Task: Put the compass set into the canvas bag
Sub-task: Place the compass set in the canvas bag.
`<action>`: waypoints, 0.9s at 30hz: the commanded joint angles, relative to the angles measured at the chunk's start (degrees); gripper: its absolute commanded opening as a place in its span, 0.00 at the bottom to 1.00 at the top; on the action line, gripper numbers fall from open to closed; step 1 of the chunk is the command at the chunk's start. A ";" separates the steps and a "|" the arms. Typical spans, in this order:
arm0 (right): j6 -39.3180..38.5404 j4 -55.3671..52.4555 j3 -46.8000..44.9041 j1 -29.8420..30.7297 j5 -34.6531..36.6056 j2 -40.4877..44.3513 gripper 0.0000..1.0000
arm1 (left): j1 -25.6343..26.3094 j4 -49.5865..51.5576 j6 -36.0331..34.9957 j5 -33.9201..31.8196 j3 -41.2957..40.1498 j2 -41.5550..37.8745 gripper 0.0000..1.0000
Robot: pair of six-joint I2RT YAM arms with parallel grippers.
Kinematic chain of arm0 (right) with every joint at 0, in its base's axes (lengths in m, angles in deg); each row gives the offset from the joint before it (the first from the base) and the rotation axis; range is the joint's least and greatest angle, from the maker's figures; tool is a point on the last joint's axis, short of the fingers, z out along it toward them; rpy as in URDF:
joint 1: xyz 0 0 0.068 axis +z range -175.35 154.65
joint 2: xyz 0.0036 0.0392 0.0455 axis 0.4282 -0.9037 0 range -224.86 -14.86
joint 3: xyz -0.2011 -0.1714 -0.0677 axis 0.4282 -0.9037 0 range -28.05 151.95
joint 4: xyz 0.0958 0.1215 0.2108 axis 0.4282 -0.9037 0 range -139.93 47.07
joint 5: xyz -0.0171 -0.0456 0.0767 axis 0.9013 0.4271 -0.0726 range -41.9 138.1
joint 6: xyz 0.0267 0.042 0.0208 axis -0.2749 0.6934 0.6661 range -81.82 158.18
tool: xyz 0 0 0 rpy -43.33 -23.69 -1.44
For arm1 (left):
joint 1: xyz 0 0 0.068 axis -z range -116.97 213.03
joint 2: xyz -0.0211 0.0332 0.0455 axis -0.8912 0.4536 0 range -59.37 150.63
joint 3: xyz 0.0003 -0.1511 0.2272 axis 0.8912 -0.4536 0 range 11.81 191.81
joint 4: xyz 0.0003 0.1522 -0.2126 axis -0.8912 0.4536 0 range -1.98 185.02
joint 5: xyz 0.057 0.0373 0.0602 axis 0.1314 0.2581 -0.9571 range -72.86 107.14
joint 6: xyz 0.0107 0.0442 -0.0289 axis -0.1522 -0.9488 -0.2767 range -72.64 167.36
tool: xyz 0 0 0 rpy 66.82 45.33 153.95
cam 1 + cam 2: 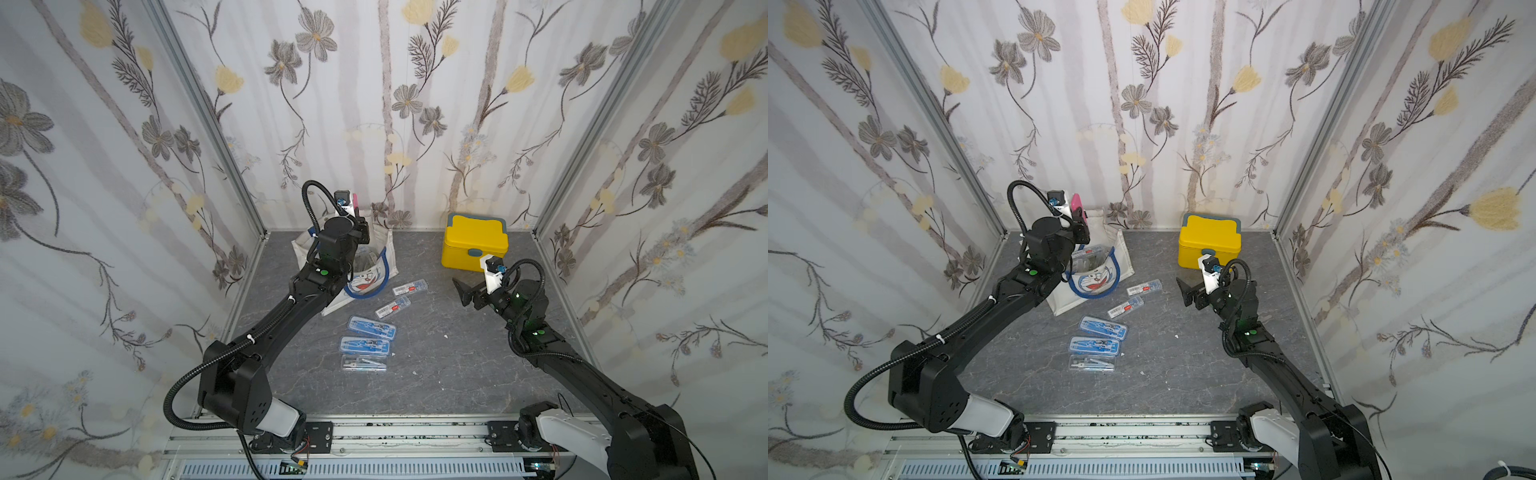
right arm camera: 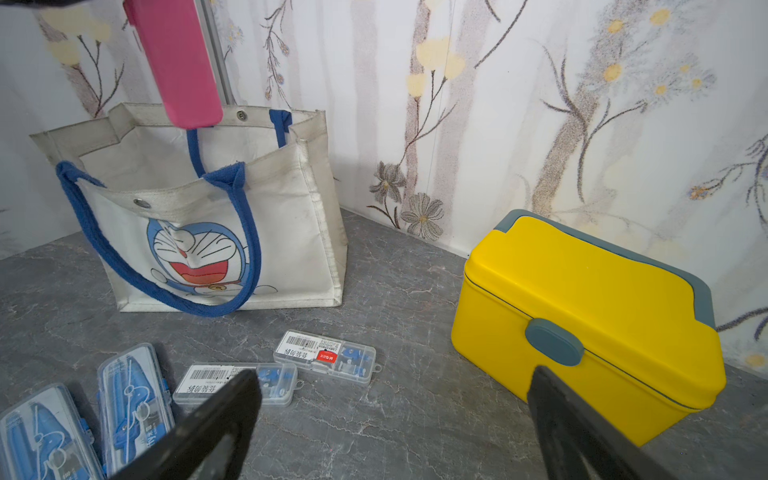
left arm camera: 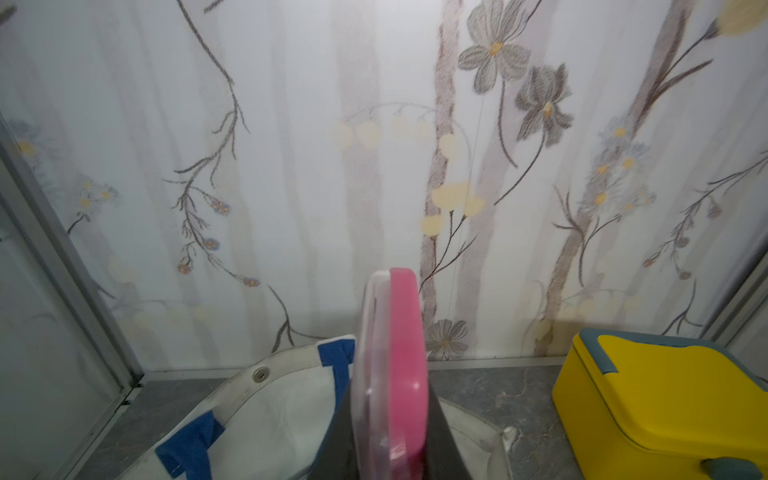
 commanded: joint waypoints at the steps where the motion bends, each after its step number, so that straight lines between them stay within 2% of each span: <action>1: 2.35 -1.52 1.84 0.14 -0.38 -0.87 0.99 | -0.86 5.37 0.79 -3.35 0.18 2.44 0.15; 4: 3.63 -4.03 4.05 0.23 -2.14 -2.70 0.99 | -1.33 7.91 1.38 -3.81 1.09 6.06 0.15; 8: 6.53 -8.32 6.85 0.18 2.37 -5.20 1.00 | -1.50 11.80 2.12 -4.36 4.28 10.86 0.15; 14: 5.67 -5.04 5.47 0.32 2.05 -5.55 0.99 | -1.50 14.70 4.03 -2.92 6.11 14.78 0.17; 27: 6.96 -10.89 8.98 0.30 9.32 -6.78 1.00 | -1.51 14.47 5.24 -0.53 6.50 15.05 0.41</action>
